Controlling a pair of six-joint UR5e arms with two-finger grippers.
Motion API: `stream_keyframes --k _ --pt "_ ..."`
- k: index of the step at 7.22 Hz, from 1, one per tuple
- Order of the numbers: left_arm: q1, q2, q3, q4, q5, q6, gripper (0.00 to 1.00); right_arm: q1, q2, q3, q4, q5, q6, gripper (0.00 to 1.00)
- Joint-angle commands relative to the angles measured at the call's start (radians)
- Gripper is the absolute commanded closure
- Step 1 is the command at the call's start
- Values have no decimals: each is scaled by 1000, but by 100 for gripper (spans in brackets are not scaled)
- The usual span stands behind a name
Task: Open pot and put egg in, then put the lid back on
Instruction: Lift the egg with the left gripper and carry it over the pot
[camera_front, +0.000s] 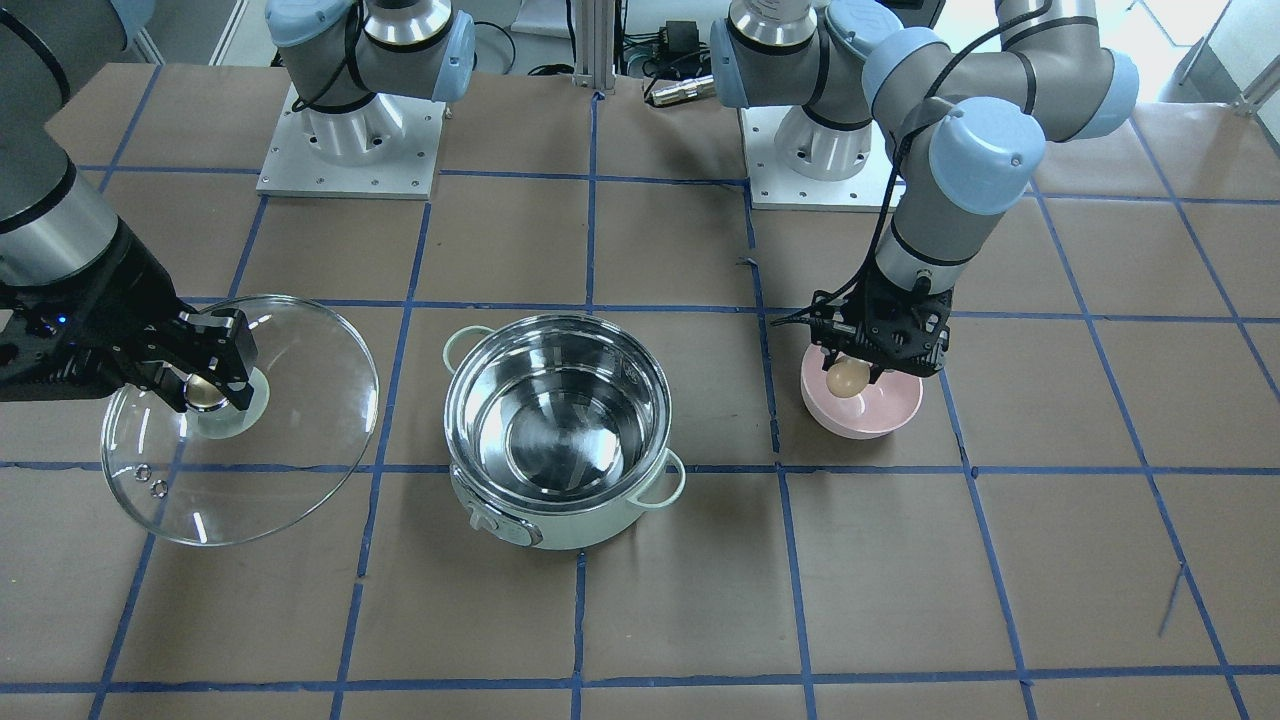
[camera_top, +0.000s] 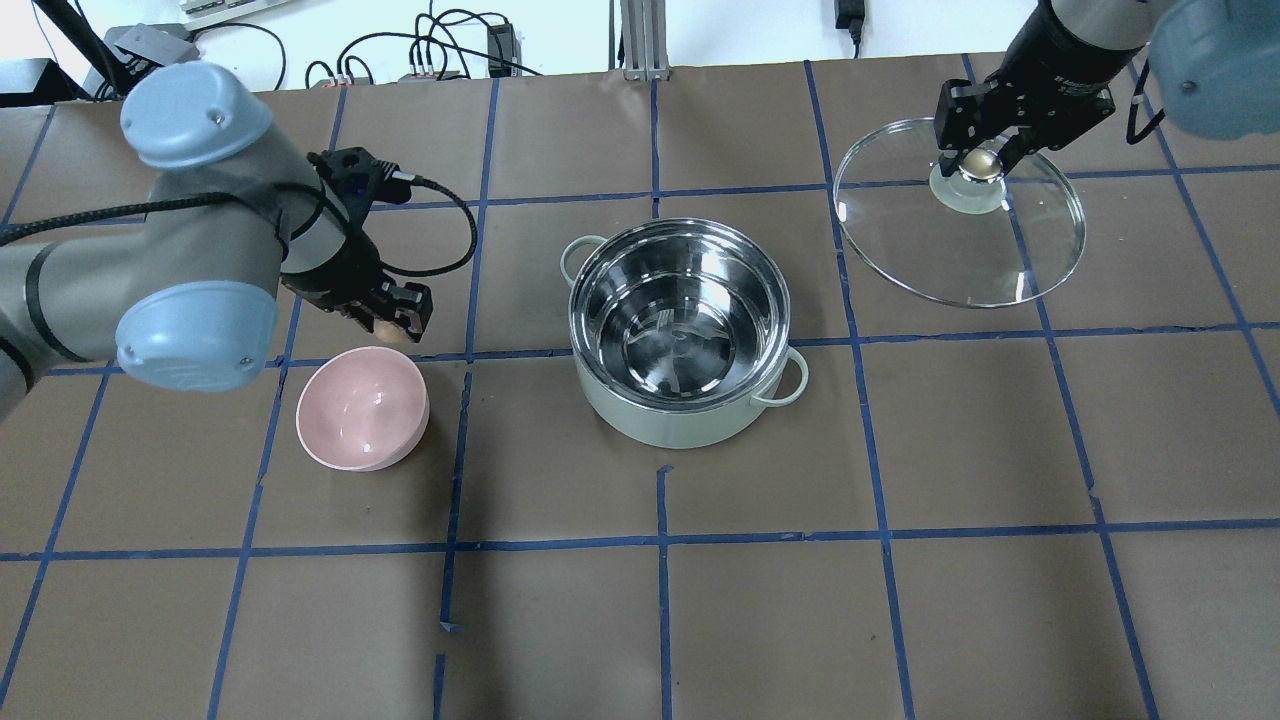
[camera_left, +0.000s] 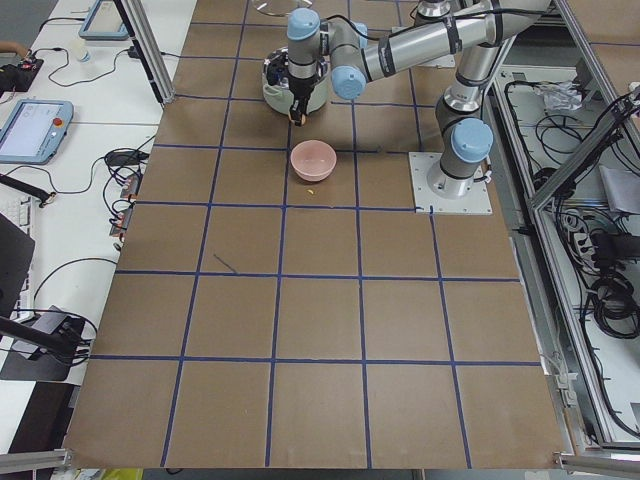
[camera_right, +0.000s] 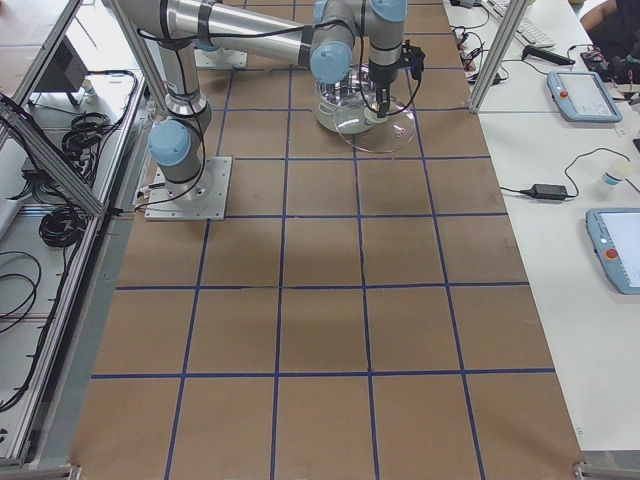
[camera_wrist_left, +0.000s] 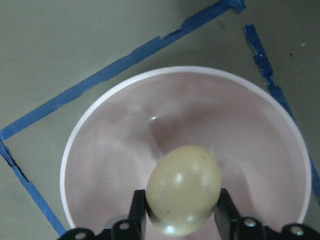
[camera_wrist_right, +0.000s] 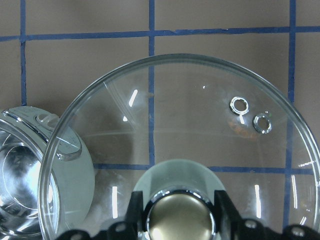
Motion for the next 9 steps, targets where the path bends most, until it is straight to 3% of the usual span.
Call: stream_keyframes --k 1,4,9 --pt "-135 -56 136 -57 -4 -238 77 -1 0 1 -2 0 -7 56" --pt "-318 -230 294 -37 2 -540 77 -1 2 2 0 2 -7 56" --pt "-384 -290 264 -26 31 -608 76 -3 2 7 -2 0 -16 56"
